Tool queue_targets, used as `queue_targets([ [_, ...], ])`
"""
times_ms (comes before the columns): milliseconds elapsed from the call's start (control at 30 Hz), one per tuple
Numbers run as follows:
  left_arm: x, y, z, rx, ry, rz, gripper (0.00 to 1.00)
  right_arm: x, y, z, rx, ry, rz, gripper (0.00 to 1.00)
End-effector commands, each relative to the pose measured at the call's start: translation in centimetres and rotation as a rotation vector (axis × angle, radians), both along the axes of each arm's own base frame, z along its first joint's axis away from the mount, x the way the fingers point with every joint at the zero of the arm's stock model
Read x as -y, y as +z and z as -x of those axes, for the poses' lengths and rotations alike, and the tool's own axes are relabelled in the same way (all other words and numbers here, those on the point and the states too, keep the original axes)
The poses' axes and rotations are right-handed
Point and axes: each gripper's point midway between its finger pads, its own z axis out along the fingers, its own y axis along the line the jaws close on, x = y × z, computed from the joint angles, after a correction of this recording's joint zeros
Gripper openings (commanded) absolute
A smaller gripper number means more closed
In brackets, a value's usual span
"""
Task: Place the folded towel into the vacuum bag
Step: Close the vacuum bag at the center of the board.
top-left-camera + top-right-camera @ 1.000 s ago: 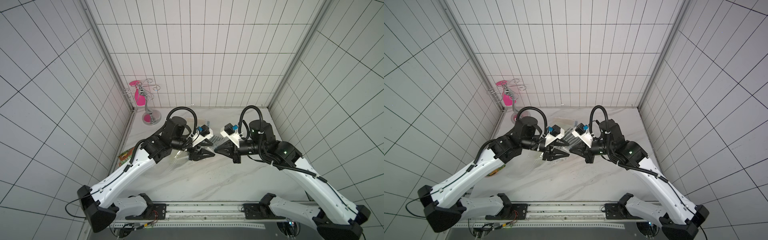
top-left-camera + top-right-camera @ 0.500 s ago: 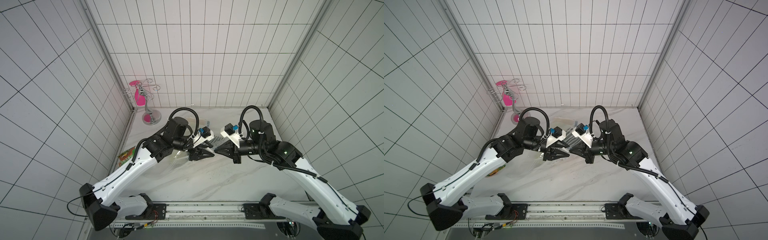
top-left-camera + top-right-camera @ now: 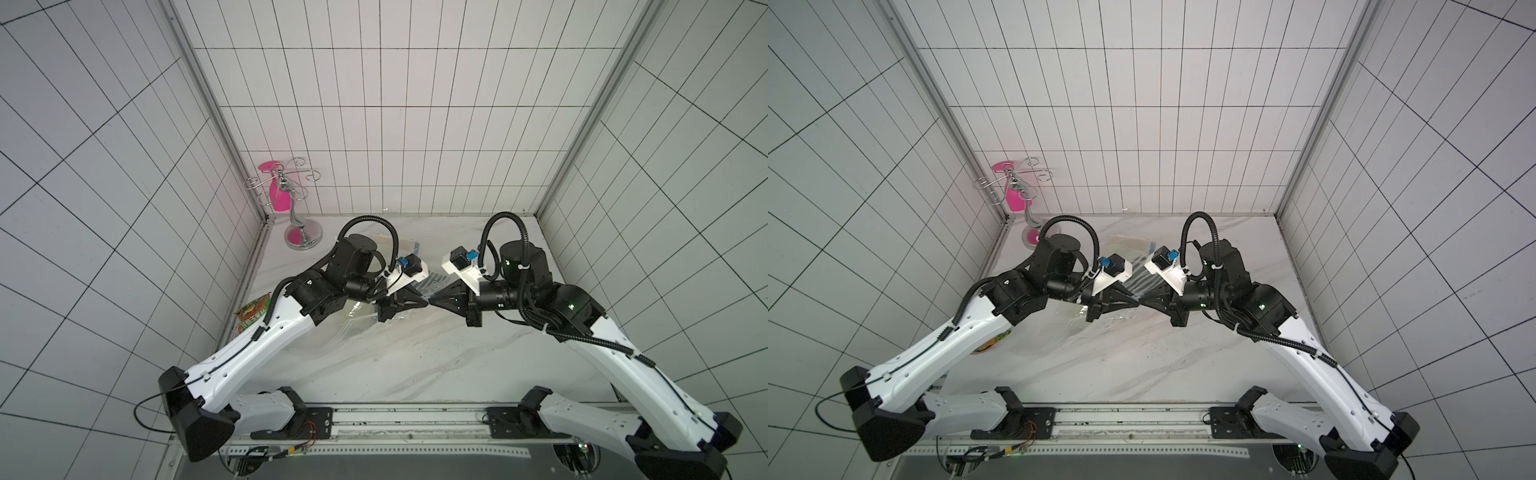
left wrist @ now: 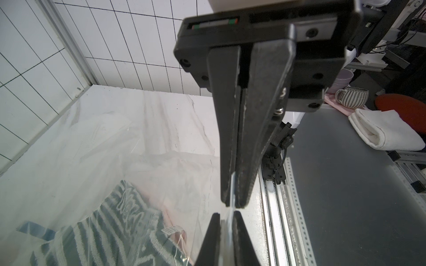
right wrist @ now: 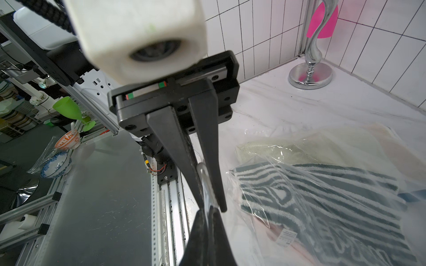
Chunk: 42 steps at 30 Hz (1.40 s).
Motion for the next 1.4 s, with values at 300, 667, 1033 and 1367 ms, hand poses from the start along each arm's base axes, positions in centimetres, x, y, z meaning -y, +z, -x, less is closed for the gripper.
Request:
queue_targets([
  [300, -1.7, -5.7, -0.3, 0.027, 0.069, -0.204, 0.00, 1.3, 4.3, 0.3, 0.014, 0.001, -0.252, 0.00],
  [667, -3.2, -7.4, 1.0, -0.044, 0.068, -0.343, 0.00, 2.3, 4.4, 1.8, 0.084, 0.015, -0.217, 0.00],
  [1033, -5.1, -10.0, 0.9, -0.049, 0.116, -0.455, 0.00, 3.2, 5.0, 1.6, 0.110, -0.015, -0.236, 0.00],
  [1367, -6.0, -10.9, 1.1, -0.048, 0.132, -0.436, 0.00, 3.7, 5.6, 1.6, 0.093, -0.021, -0.281, 0.00],
])
